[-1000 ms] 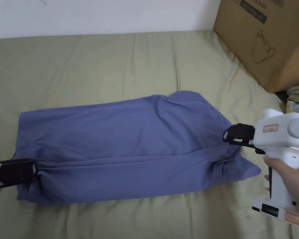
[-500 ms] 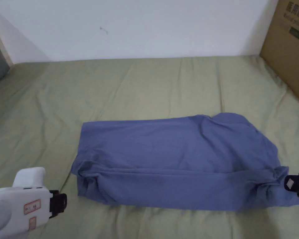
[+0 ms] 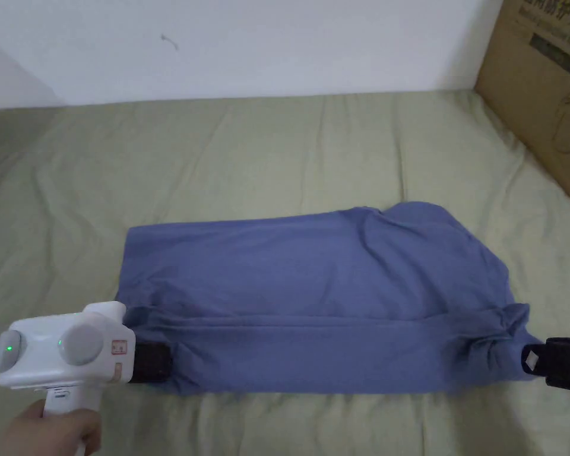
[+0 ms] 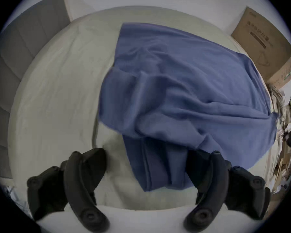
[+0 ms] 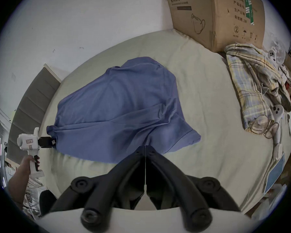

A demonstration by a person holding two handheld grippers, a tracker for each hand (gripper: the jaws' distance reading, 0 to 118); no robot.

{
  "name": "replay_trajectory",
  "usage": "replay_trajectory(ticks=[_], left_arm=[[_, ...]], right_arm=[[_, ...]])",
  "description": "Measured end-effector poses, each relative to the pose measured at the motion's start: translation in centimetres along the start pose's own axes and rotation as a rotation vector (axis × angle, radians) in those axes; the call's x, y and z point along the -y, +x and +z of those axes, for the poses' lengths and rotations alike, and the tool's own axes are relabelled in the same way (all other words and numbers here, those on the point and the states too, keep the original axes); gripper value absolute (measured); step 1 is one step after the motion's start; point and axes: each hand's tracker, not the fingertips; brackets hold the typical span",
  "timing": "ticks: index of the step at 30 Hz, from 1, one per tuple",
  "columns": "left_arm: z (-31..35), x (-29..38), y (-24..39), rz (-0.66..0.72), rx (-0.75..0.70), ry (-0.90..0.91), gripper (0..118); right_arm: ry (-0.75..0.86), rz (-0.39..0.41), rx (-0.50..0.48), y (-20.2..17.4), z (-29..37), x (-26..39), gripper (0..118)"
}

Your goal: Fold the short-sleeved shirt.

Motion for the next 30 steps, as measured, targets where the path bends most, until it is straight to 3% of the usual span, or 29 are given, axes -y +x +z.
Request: replay_trajectory(ticks=[2, 3, 6, 7, 8, 9, 10, 11, 15, 18, 20, 21, 22, 23, 24, 28, 30], left_arm=[[1.6, 0.2, 0.5, -0.007, 0.047, 0.102, 21], [3.5, 0.6, 0.6, -0.031, 0.037, 0.143, 9], [5.3, 1.3, 0.5, -0.042, 0.160, 0.182, 9], [7.1, 1.7, 0.9, -0.035, 0.144, 0.184, 9], [7.4, 1.8, 0.7, -0.032, 0.132, 0.198, 9], [7.7, 1.8, 0.4, -0.027, 0.132, 0.202, 9], [8.4, 1.6, 0.0, -0.020, 0.126, 0.211, 9], [8.6, 1.5, -0.1, -0.010, 0.133, 0.210, 9], [8.7, 1.6, -0.3, 0.035, 0.148, 0.203, 9], [8.4, 2.2, 0.3, 0.034, 0.144, 0.189, 9], [8.2, 2.3, 0.4, 0.033, 0.138, 0.179, 9], [8.1, 2.5, 0.4, 0.035, 0.140, 0.173, 9], [8.1, 2.6, 0.5, 0.039, 0.145, 0.168, 9], [7.9, 2.5, 0.2, 0.039, 0.145, 0.166, 9], [8.0, 2.6, 0.3, 0.038, 0.146, 0.164, 9], [8.9, 2.5, 0.2, 0.031, 0.135, 0.181, 9], [9.9, 2.7, -0.1, 0.044, 0.135, 0.199, 9]], right_arm=[[0.009, -0.013, 0.007, 0.7, -0.1, -0.2, 2], [0.015, -0.018, 0.009, 1.1, -0.2, -0.3, 2], [0.018, -0.025, 0.036, 2.4, -1.0, -0.9, 2], [0.020, -0.030, 0.043, 2.8, -1.4, -1.2, 7], [0.018, -0.036, 0.047, 3.2, -1.7, -1.4, 27], [0.013, -0.042, 0.053, 3.5, -2.2, -1.8, 62], [-0.018, -0.051, 0.068, 3.9, -3.2, -2.4, 104], [-0.052, -0.057, 0.085, 4.1, -3.8, -2.7, 109], [-0.118, -0.051, 0.135, 5.9, -7.6, -3.8, 109], [-0.196, -0.022, 0.151, 5.1, -9.5, -3.5, 106], [-0.218, 0.055, 0.205, 4.9, -10.4, -3.3, 100], [-0.192, 0.137, 0.241, 4.1, -10.0, -3.2, 93], [-0.167, 0.173, 0.207, 3.5, -9.5, -3.1, 70], [-0.155, 0.186, 0.162, 3.0, -9.0, -3.1, 37], [-0.161, 0.191, 0.142, 2.5, -8.6, -3.1, 11], [-0.172, 0.202, 0.141, 1.7, -7.4, -2.7, 11], [-0.162, 0.171, 0.135, 2.4, -6.3, -2.4, 11]])
